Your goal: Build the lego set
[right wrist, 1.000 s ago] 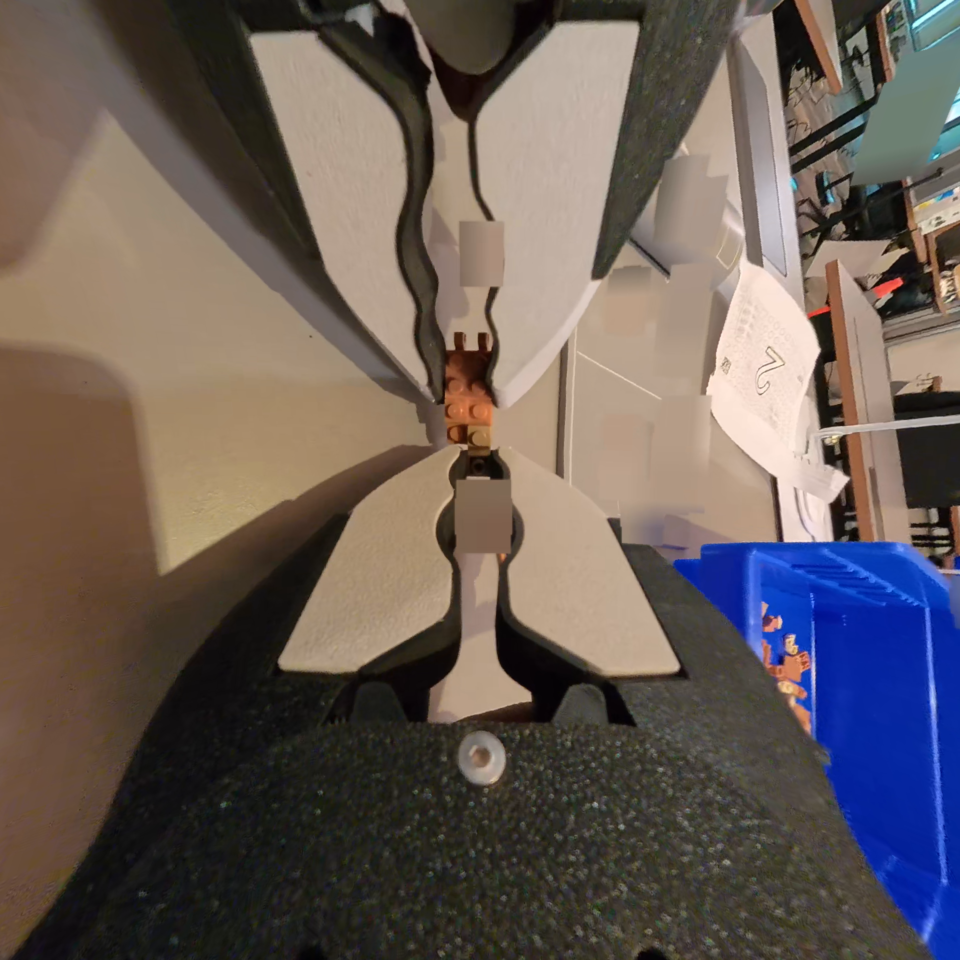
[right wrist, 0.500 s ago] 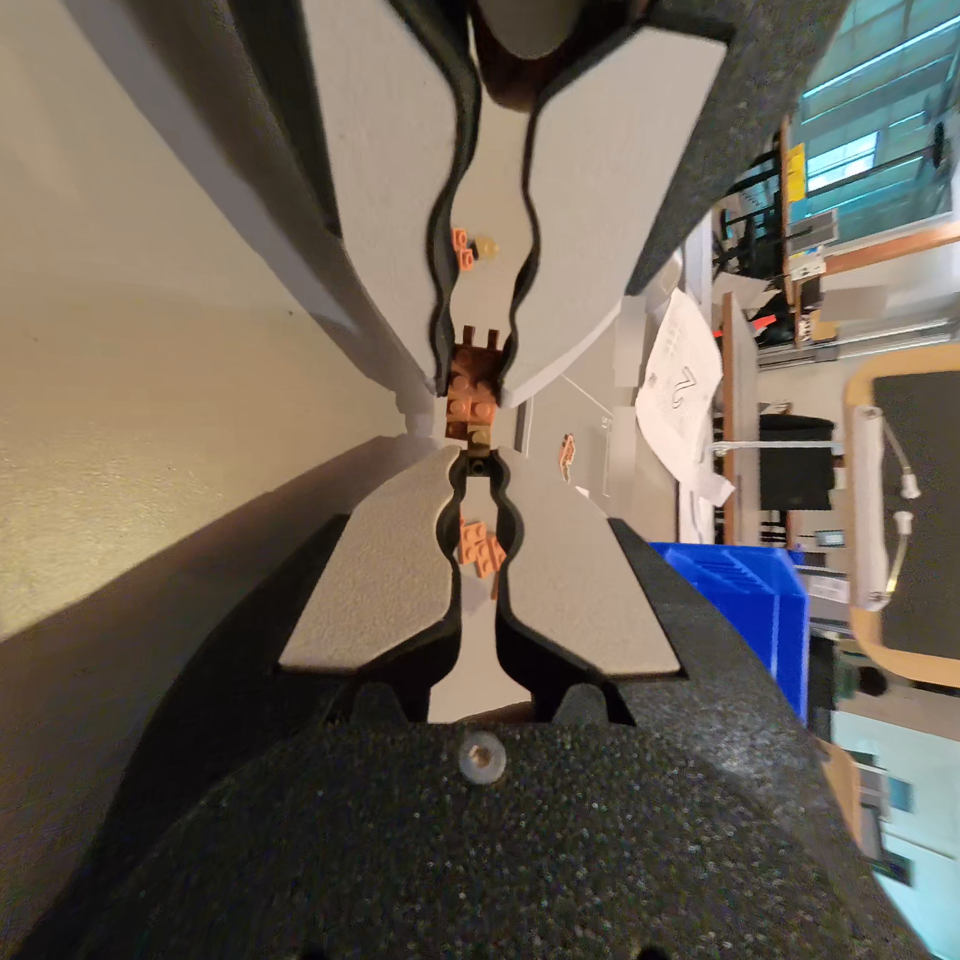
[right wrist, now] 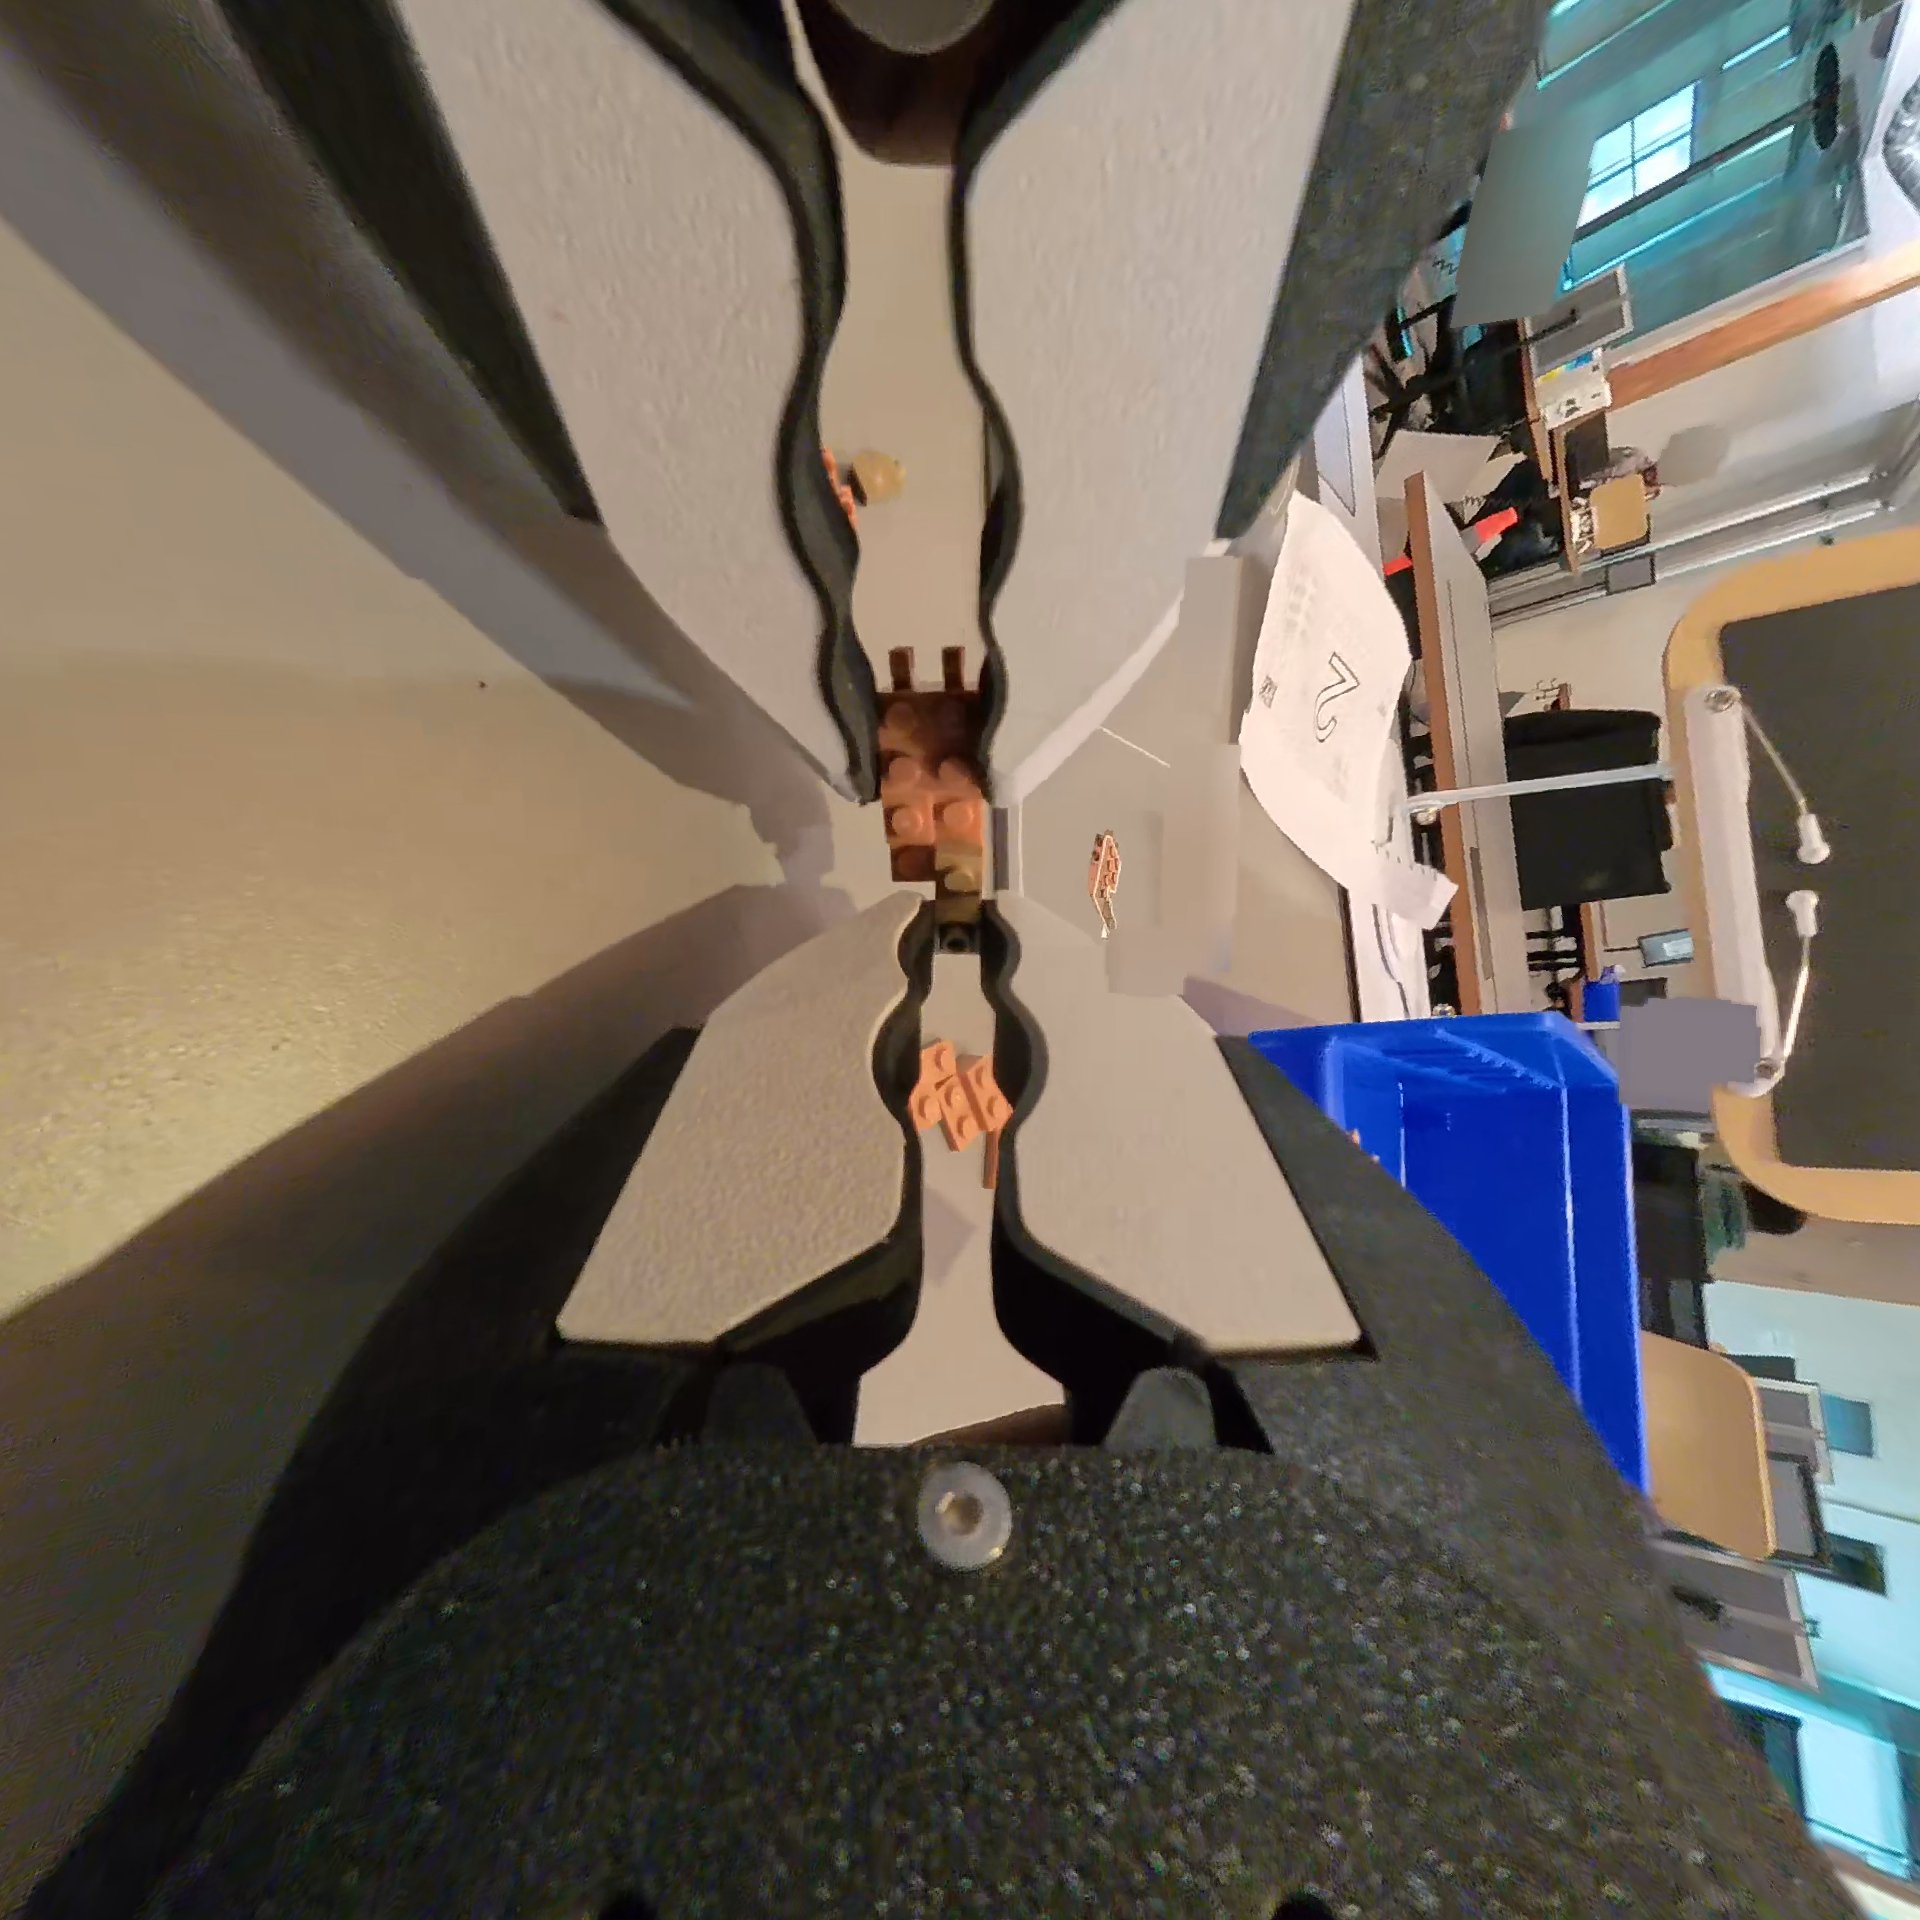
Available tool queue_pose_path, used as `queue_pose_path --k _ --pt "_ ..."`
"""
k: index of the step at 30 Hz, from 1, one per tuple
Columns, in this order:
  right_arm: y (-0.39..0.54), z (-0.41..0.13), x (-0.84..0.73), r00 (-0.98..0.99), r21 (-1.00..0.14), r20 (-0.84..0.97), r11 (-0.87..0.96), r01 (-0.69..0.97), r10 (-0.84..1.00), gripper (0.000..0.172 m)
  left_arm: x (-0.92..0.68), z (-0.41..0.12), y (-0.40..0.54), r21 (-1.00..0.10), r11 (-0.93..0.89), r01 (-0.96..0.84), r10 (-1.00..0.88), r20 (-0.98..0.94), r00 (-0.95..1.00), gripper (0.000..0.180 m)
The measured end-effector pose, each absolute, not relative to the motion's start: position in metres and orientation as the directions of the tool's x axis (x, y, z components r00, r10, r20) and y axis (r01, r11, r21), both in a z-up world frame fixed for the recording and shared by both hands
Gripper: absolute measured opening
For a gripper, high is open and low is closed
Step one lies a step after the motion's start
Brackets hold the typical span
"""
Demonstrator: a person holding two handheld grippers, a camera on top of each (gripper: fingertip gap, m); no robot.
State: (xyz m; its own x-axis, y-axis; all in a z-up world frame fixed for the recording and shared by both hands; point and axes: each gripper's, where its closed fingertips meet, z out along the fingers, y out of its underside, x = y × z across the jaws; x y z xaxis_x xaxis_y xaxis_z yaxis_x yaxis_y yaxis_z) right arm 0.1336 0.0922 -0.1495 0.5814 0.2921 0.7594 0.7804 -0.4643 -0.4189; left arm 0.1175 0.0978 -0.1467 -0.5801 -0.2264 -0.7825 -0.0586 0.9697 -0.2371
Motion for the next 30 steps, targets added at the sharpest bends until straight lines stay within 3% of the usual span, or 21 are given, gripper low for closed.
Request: queue_pose_path --k 10,30 --pt "0.090 -0.155 0.131 0.589 -0.419 0.733 -0.456 0.785 0.341 0.008 0.117 -0.146 0.096 -0.299 0.953 -0.048 -0.267 -0.751 -0.604 0.018" --pt "0.083 -0.172 0.120 0.706 -0.505 0.565 -0.497 0.705 0.428 0.010 0.108 -0.168 0.090 -0.300 0.953 -0.037 -0.237 -0.668 -0.706 0.018"
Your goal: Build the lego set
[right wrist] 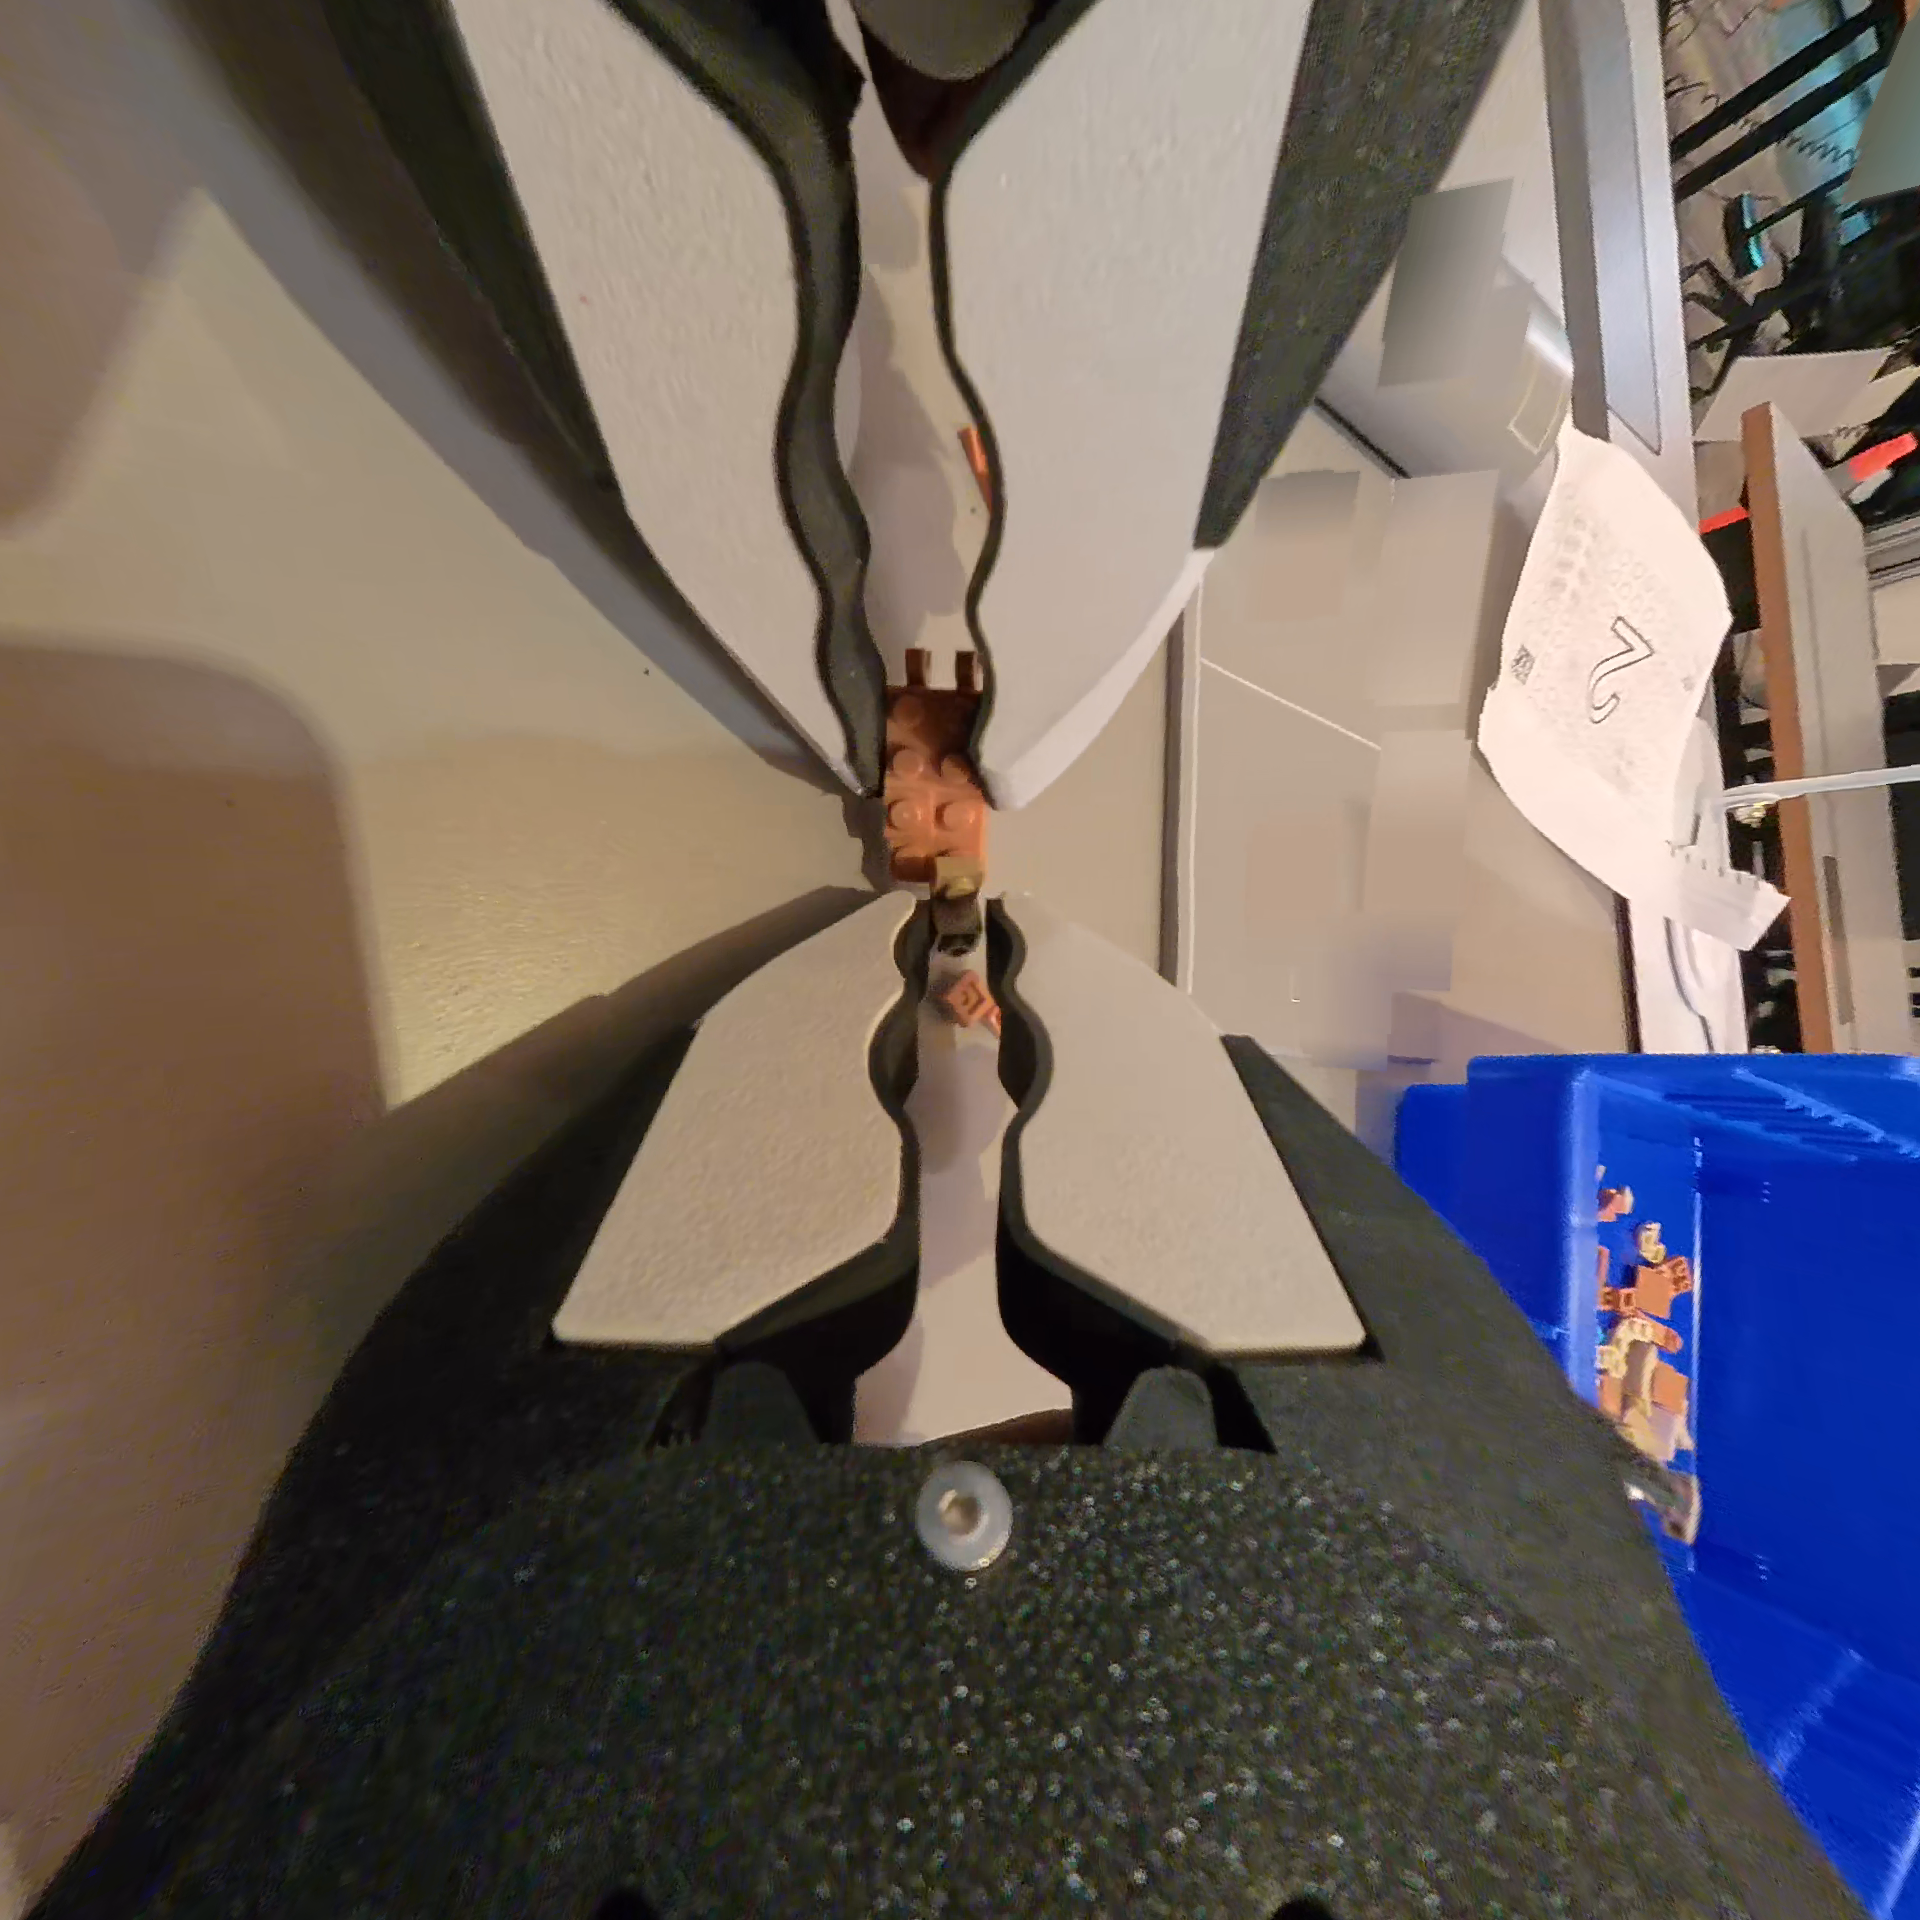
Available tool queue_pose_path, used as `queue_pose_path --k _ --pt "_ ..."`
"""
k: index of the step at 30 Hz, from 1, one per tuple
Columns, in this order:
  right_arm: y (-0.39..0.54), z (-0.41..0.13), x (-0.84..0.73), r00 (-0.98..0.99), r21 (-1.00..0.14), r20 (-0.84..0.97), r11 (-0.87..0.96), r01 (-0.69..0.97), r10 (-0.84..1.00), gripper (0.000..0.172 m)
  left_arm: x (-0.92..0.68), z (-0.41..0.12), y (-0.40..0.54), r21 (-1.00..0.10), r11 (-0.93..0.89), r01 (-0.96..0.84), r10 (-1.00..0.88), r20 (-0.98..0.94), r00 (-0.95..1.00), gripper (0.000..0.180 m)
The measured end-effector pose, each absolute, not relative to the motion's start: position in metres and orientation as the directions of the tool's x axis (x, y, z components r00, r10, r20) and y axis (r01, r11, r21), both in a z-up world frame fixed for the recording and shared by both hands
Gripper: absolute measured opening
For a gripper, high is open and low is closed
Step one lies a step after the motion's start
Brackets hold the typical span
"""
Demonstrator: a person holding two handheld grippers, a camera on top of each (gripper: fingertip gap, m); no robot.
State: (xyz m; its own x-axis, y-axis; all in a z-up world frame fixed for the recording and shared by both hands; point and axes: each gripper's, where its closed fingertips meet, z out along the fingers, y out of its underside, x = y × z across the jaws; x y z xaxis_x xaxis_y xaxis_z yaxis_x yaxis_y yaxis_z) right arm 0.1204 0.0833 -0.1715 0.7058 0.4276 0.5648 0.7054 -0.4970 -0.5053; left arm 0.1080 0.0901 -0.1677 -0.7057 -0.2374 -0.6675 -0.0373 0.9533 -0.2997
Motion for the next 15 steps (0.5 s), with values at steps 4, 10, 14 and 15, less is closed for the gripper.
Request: queue_pose_path --k 4,10,14,15 --pt "0.0829 -0.1704 0.1178 0.725 -0.531 0.536 -0.495 0.688 0.432 0.012 0.1074 -0.1686 0.0896 -0.305 0.951 -0.040 -0.242 -0.659 -0.712 0.018" --pt "0.0822 -0.1698 0.1137 0.725 -0.541 0.525 -0.482 0.689 0.446 0.014 0.1069 -0.1696 0.0891 -0.305 0.951 -0.042 -0.241 -0.654 -0.717 0.018" --pt "0.0815 -0.1695 0.1153 0.727 -0.542 0.519 -0.485 0.686 0.449 0.014 0.1065 -0.1704 0.0889 -0.304 0.952 -0.042 -0.240 -0.650 -0.721 0.018" --pt "0.0809 -0.1687 0.1156 0.731 -0.546 0.513 -0.486 0.682 0.450 0.014 0.1064 -0.1703 0.0890 -0.304 0.952 -0.042 -0.240 -0.650 -0.722 0.018"
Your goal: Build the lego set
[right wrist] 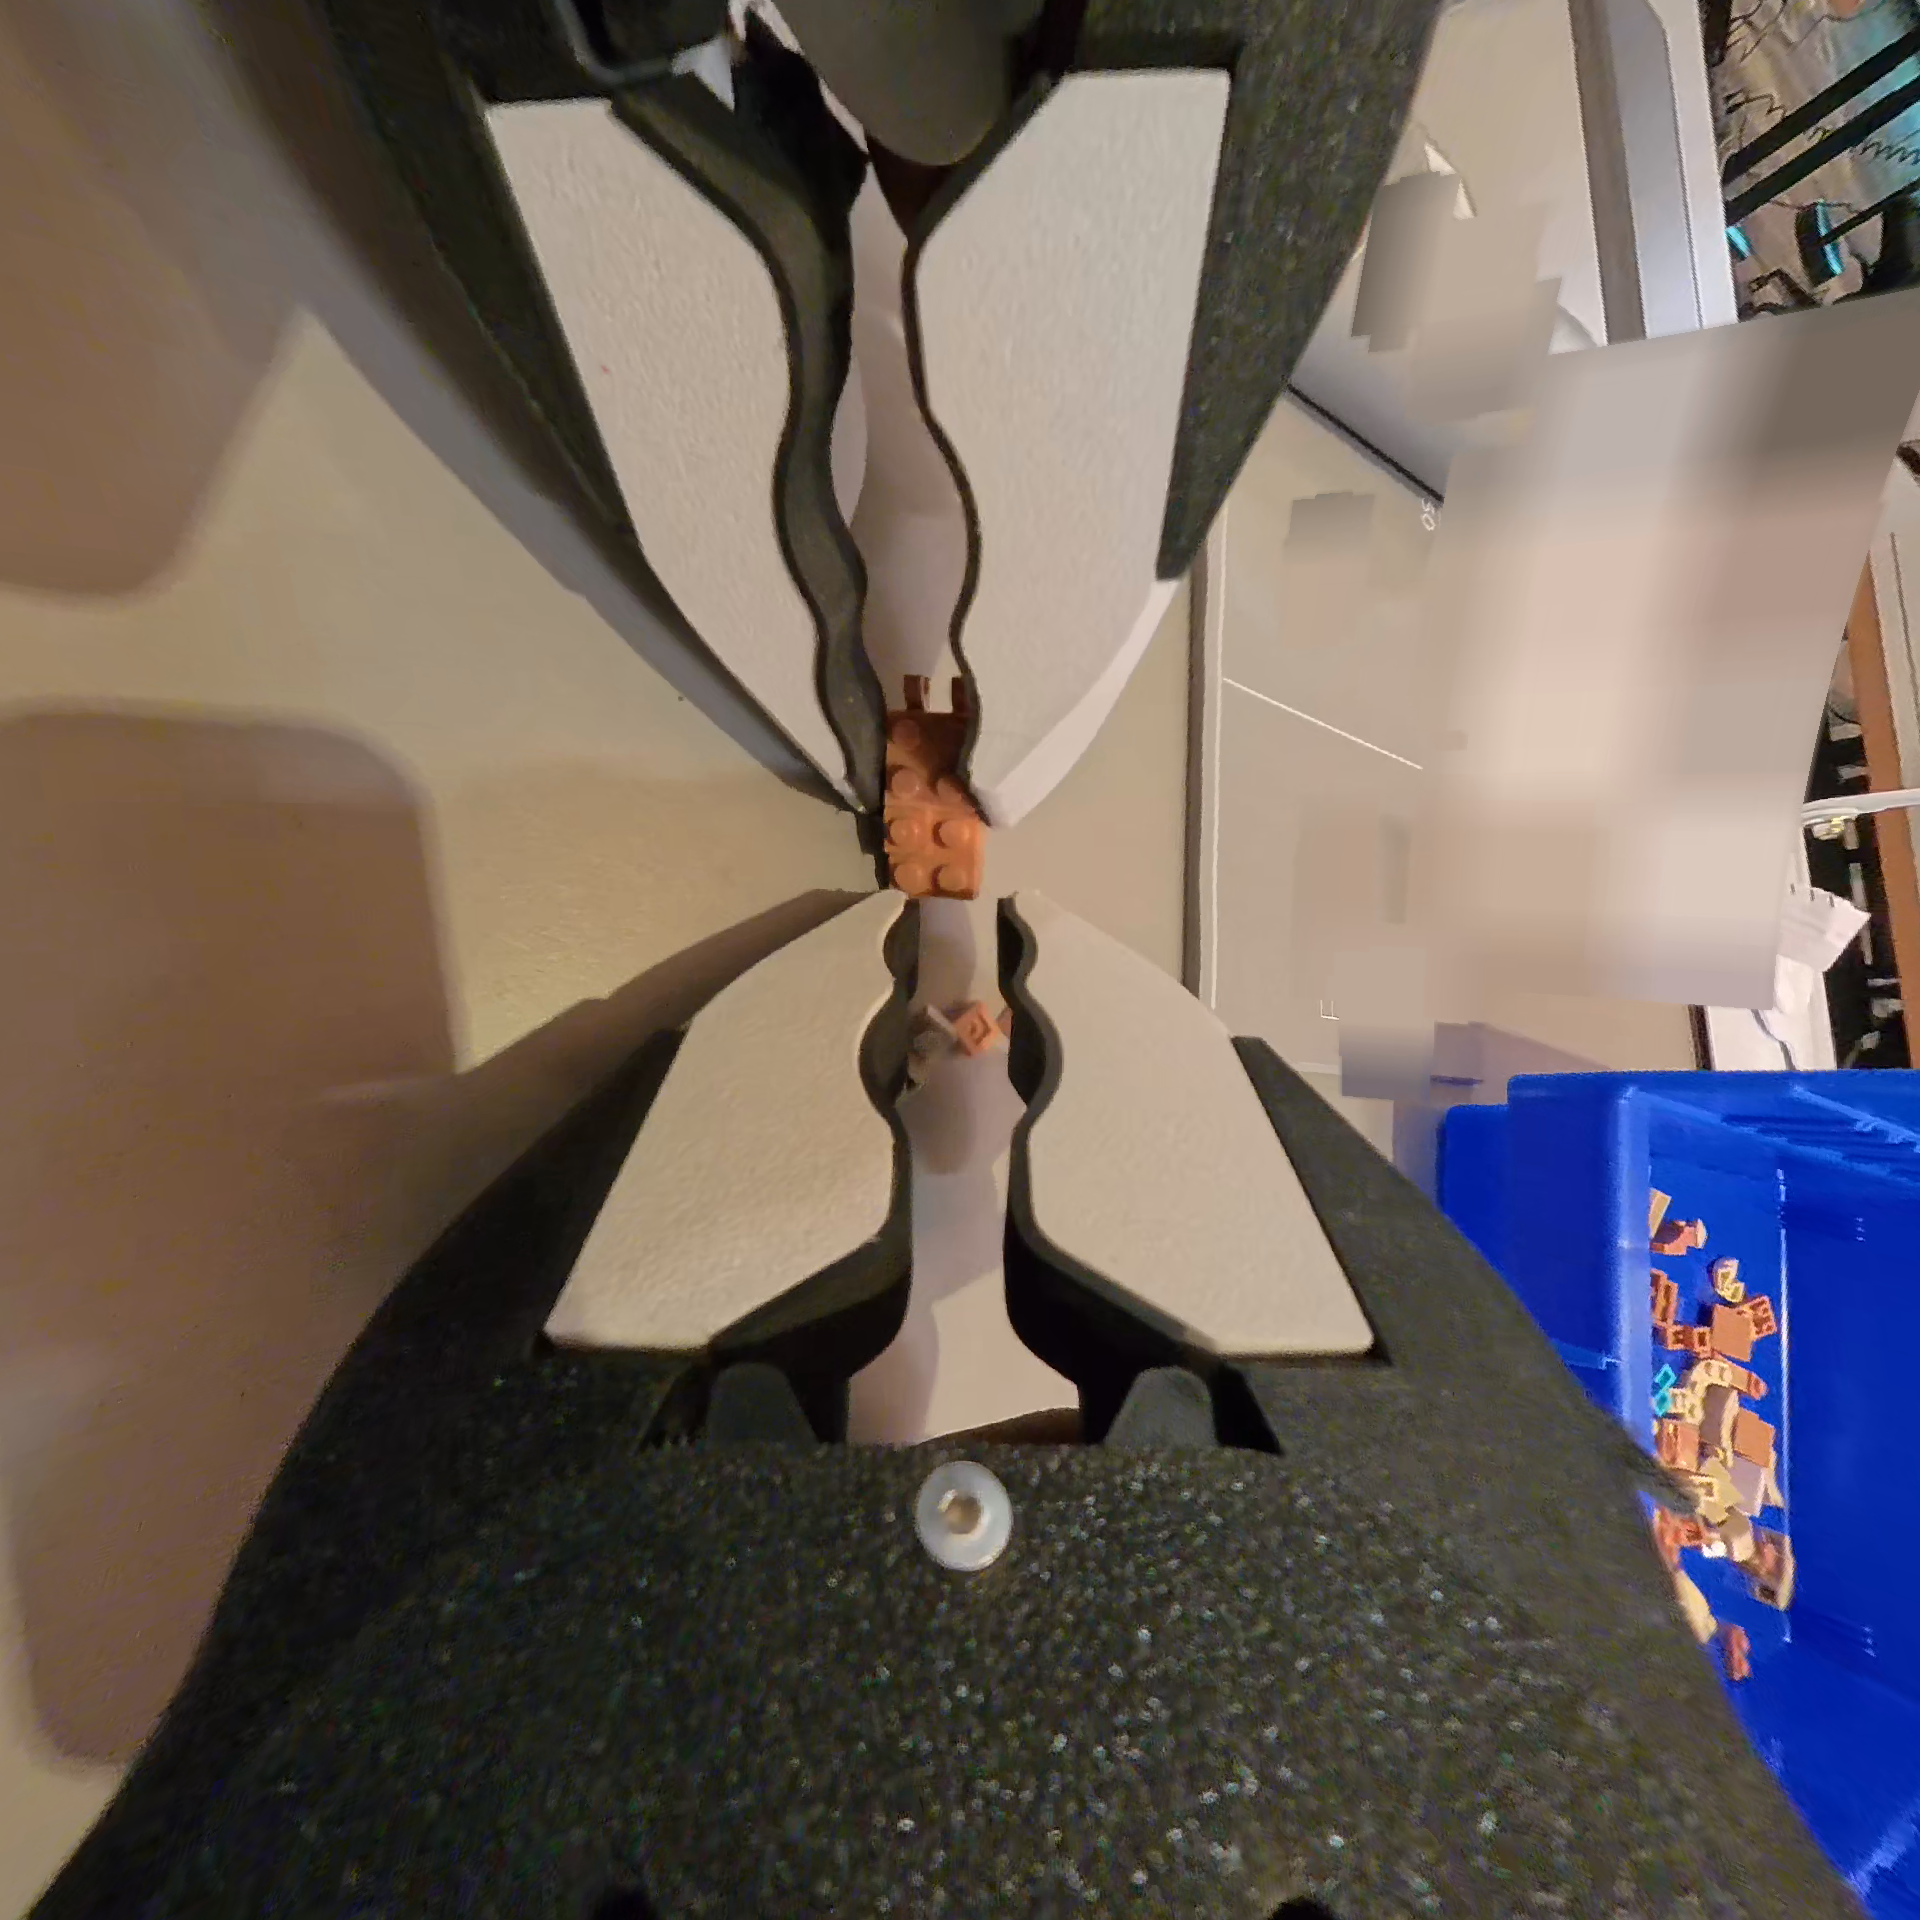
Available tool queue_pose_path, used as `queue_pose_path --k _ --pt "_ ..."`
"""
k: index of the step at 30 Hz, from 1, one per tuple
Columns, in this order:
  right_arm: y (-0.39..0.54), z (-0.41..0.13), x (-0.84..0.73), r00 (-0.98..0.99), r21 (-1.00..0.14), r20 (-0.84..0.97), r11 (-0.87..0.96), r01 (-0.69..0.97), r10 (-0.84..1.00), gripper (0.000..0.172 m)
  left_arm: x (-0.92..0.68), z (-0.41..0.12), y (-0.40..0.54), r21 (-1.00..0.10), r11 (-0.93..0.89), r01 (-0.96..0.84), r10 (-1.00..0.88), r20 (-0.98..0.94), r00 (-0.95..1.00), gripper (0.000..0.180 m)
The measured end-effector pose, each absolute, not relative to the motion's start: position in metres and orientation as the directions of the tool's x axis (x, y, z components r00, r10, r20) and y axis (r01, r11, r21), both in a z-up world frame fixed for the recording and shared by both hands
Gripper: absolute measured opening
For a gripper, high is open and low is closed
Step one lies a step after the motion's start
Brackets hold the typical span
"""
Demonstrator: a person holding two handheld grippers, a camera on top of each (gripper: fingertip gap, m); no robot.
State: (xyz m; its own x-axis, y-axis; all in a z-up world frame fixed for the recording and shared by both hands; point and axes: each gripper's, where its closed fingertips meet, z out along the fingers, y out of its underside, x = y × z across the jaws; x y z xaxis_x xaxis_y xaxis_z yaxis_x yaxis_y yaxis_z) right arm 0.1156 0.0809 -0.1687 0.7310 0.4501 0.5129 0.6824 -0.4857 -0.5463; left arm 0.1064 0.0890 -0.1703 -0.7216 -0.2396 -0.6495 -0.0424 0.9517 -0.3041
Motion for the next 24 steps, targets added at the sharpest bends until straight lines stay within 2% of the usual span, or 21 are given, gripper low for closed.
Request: queue_pose_path --k 9,17,24 --pt "0.061 -0.166 0.130 0.819 -0.578 0.325 -0.587 0.568 0.472 0.013 0.106 -0.170 0.090 -0.299 0.953 -0.046 -0.238 -0.647 -0.724 0.018" --pt "0.058 -0.164 0.135 0.896 -0.650 0.149 -0.641 0.407 0.418 0.009 0.106 -0.170 0.089 -0.299 0.953 -0.046 -0.238 -0.645 -0.726 0.018" --pt "0.058 -0.174 0.130 0.901 -0.633 0.123 -0.666 0.395 0.417 0.010 0.106 -0.170 0.089 -0.298 0.953 -0.045 -0.237 -0.648 -0.724 0.018"
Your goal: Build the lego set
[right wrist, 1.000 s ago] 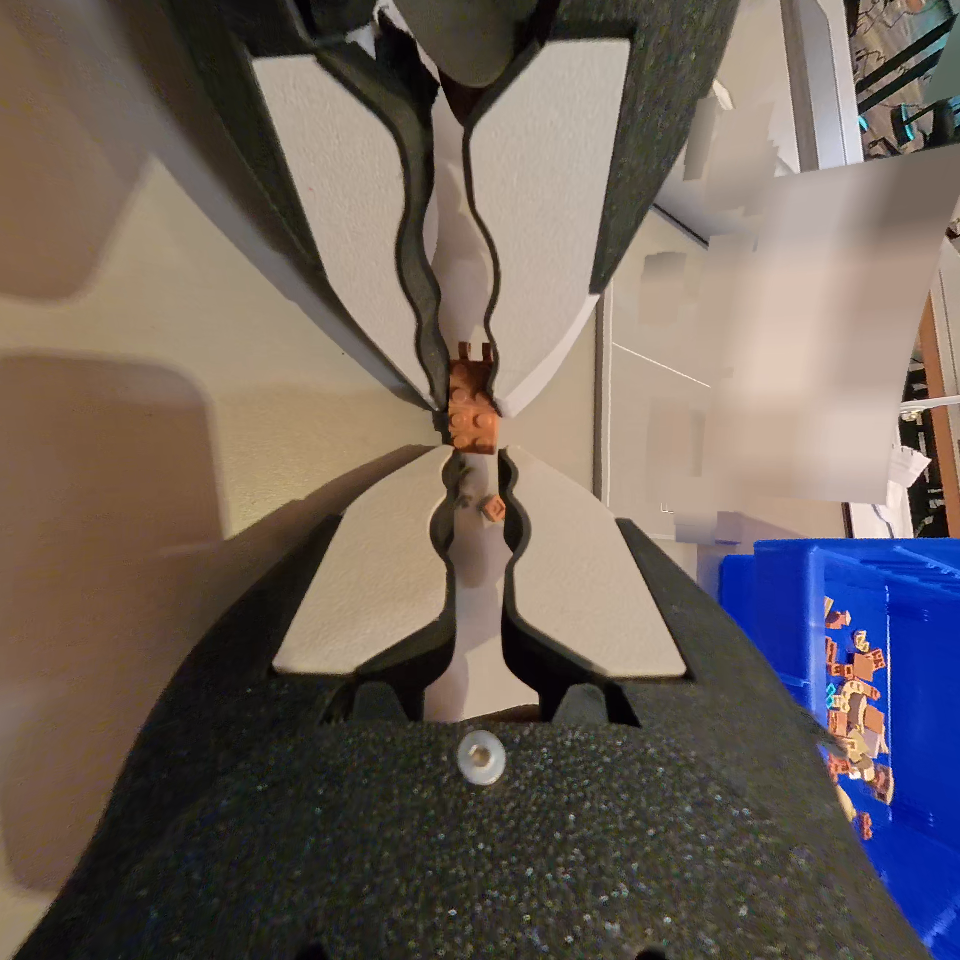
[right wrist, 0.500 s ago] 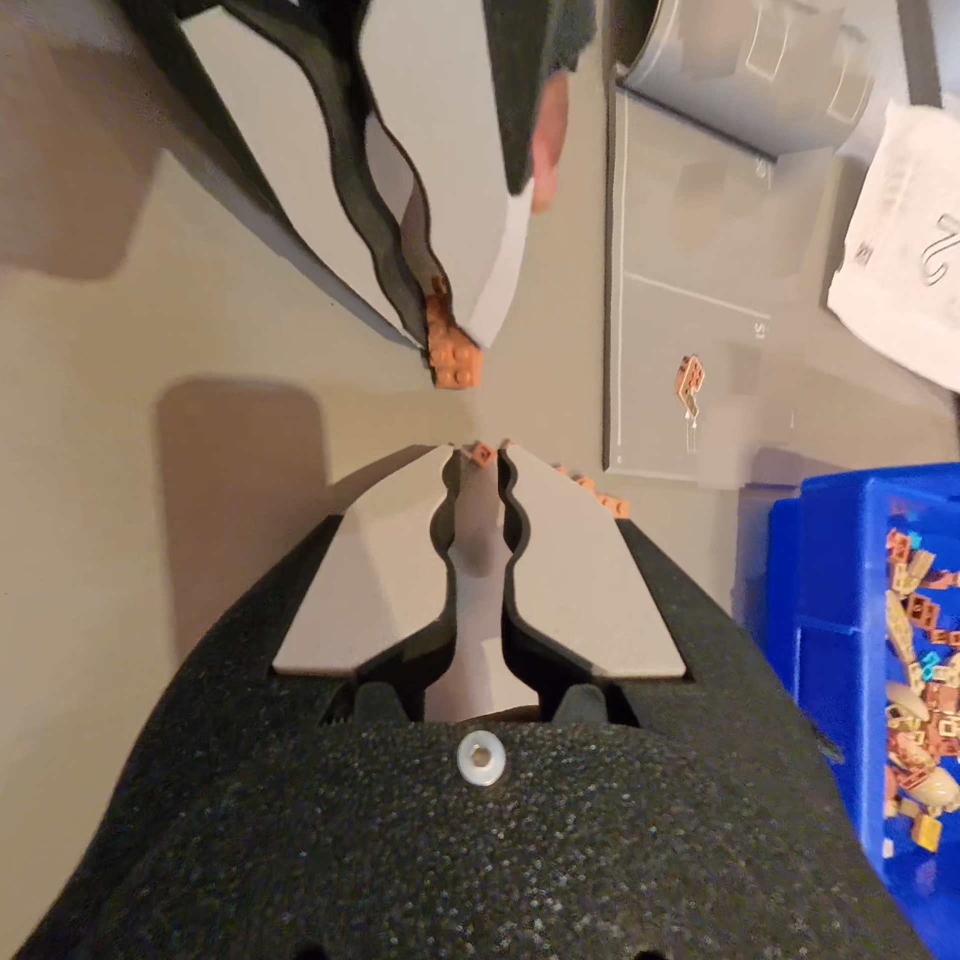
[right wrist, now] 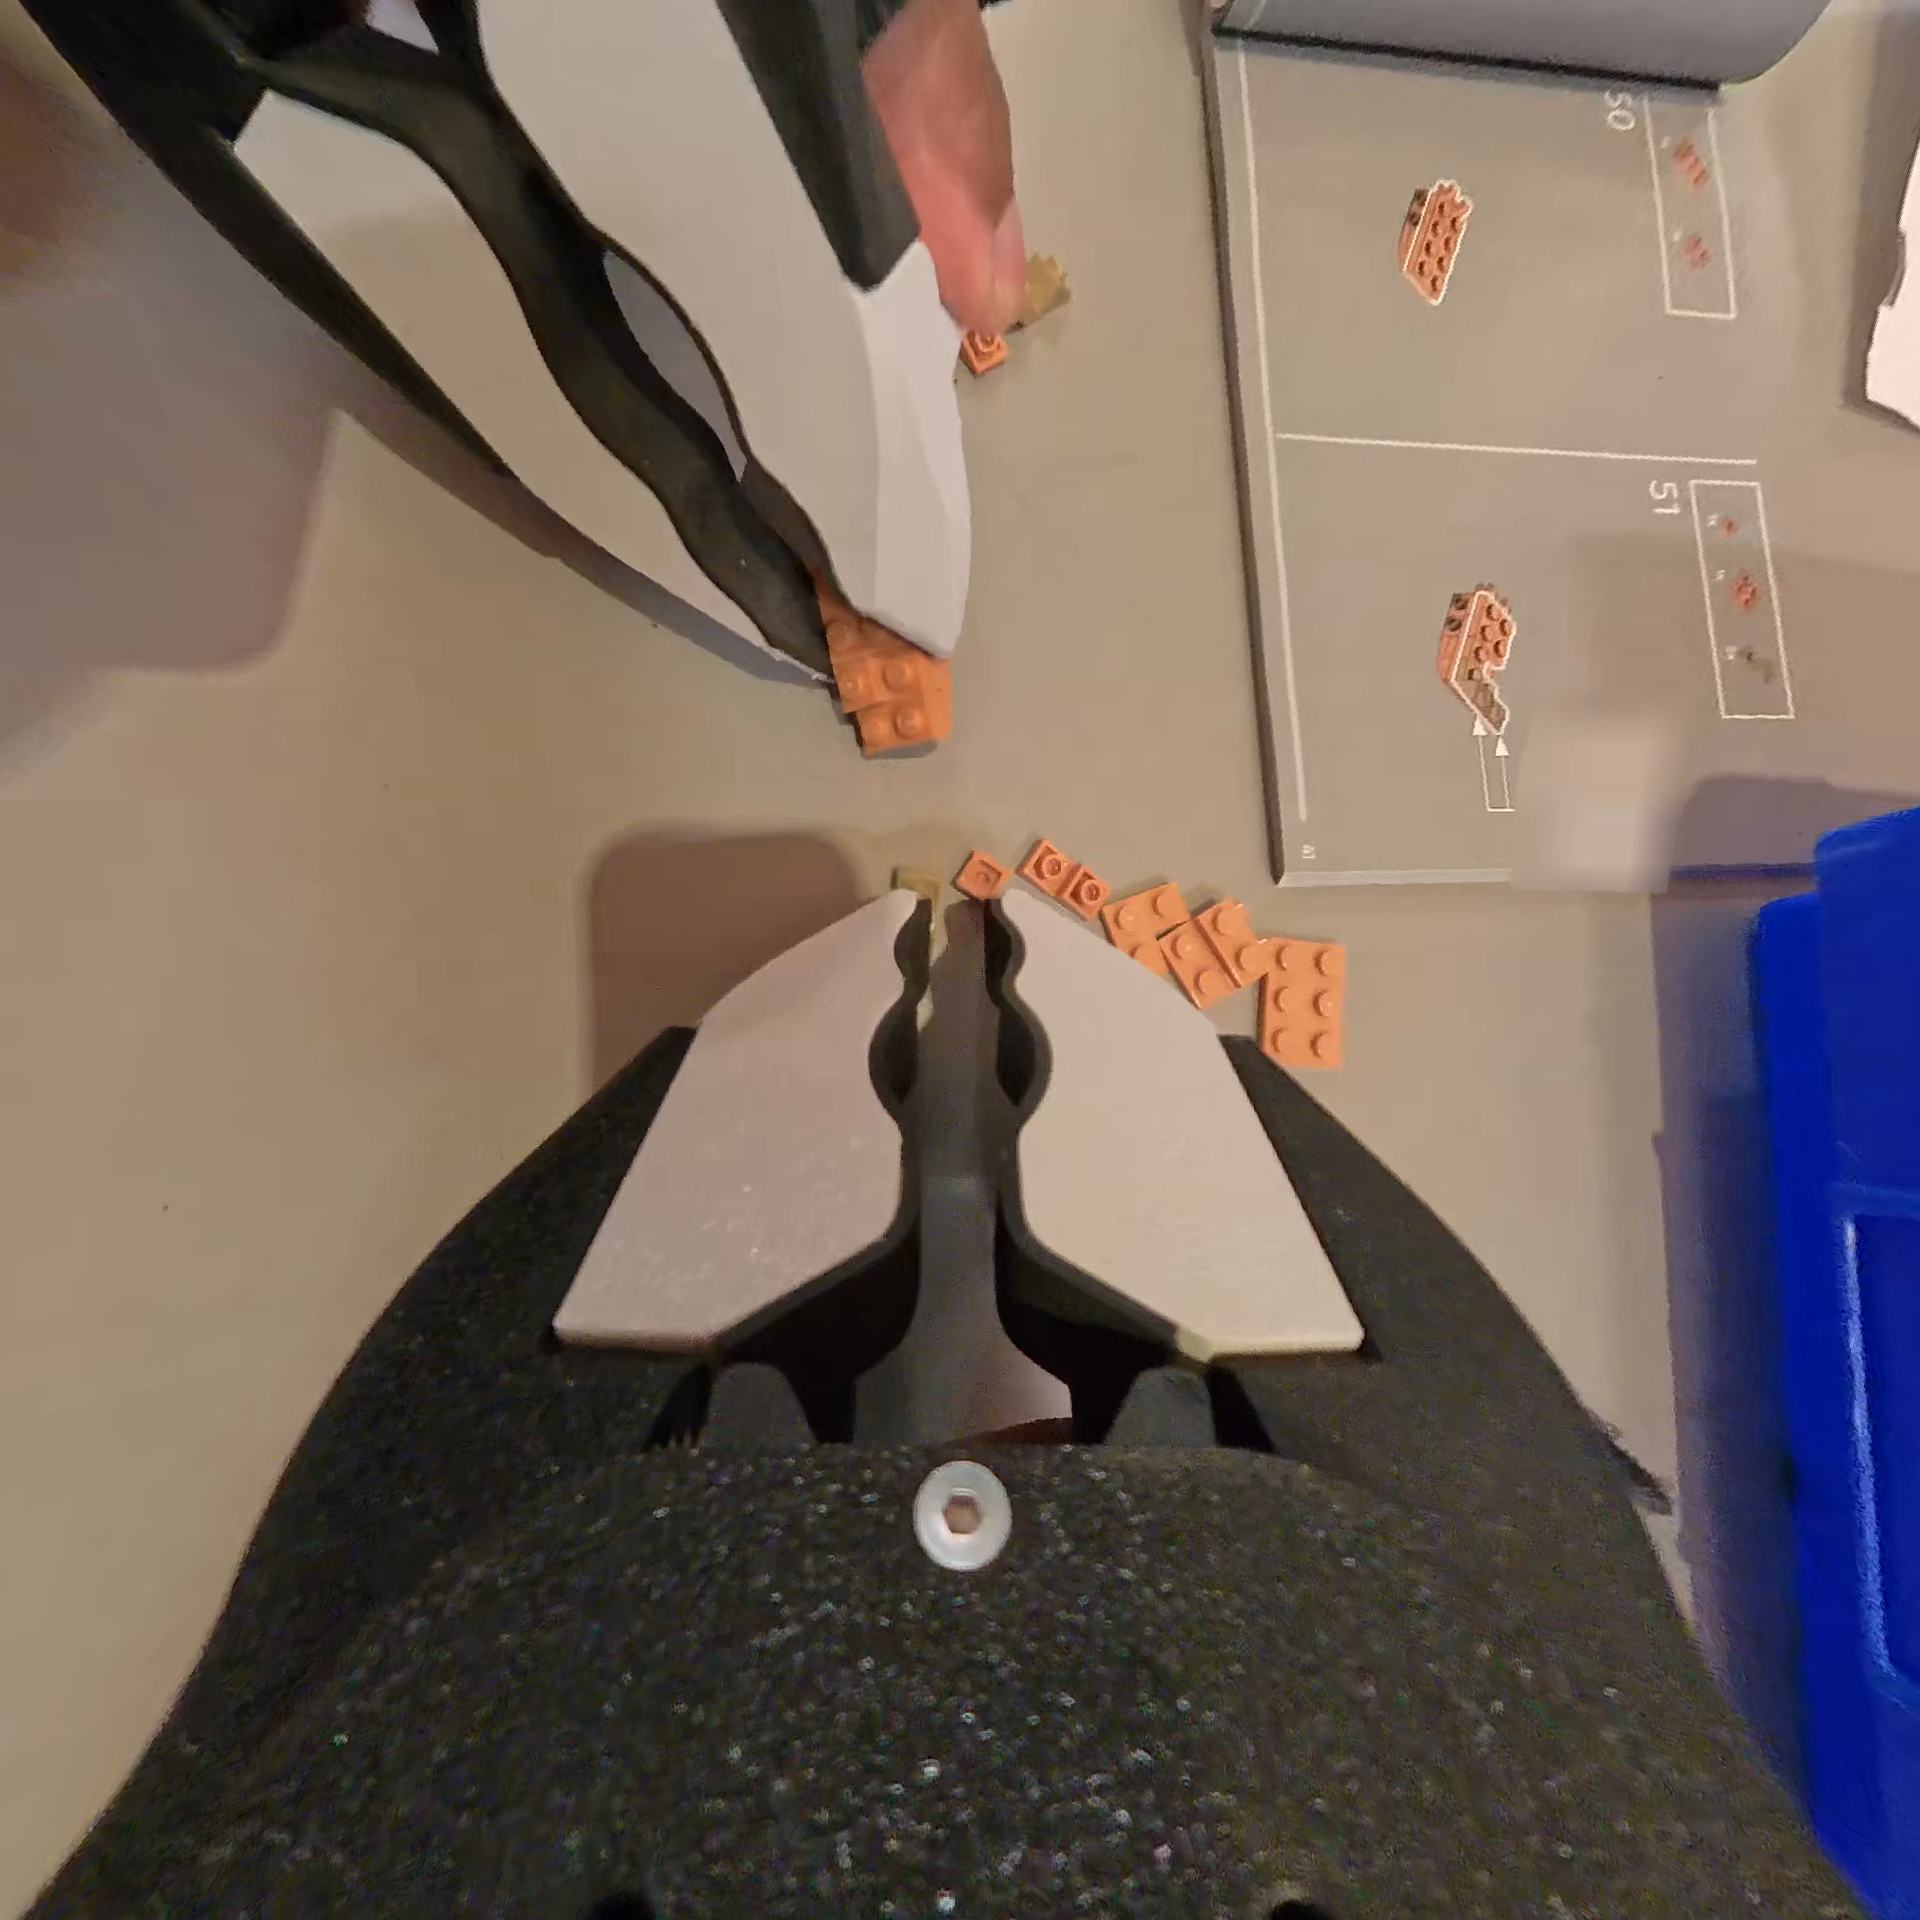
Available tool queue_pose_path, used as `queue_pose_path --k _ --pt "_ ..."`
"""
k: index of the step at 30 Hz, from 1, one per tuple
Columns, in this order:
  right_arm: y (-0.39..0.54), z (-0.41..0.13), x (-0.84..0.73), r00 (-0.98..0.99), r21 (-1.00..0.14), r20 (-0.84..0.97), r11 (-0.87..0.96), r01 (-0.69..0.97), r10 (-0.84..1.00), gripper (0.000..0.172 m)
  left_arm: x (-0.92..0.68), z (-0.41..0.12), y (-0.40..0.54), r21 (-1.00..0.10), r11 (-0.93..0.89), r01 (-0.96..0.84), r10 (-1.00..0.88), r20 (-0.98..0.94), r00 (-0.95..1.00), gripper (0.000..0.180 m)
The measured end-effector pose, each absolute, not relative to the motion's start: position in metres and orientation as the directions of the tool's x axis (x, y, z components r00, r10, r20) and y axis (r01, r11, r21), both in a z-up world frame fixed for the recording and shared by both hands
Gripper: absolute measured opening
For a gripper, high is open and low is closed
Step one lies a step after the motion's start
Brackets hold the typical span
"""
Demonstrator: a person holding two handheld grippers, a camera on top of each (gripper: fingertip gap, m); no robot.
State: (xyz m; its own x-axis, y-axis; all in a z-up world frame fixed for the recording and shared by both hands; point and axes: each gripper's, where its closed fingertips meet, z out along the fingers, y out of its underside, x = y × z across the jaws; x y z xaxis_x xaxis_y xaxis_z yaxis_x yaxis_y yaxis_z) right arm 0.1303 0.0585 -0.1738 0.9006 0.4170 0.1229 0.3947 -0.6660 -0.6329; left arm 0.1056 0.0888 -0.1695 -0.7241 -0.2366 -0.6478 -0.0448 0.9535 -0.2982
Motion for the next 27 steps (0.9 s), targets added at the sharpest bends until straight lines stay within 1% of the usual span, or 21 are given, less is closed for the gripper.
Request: queue_pose_path --k 10,16,22,27 --pt "0.058 -0.172 0.123 0.873 -0.610 0.194 -0.642 0.465 0.448 0.011 0.105 -0.171 0.088 -0.296 0.954 -0.044 -0.234 -0.646 -0.726 0.018" --pt "0.058 -0.167 0.123 0.886 -0.646 0.146 -0.637 0.422 0.439 0.011 0.105 -0.170 0.089 -0.295 0.955 -0.043 -0.233 -0.648 -0.726 0.018" --pt "0.057 -0.176 0.117 0.870 -0.611 0.165 -0.644 0.461 0.465 0.012 0.104 -0.171 0.087 -0.295 0.955 -0.038 -0.227 -0.643 -0.731 0.018" --pt "0.059 -0.177 0.115 0.866 -0.603 0.187 -0.642 0.473 0.463 0.009 0.104 -0.172 0.085 -0.296 0.955 -0.034 -0.225 -0.641 -0.734 0.018"
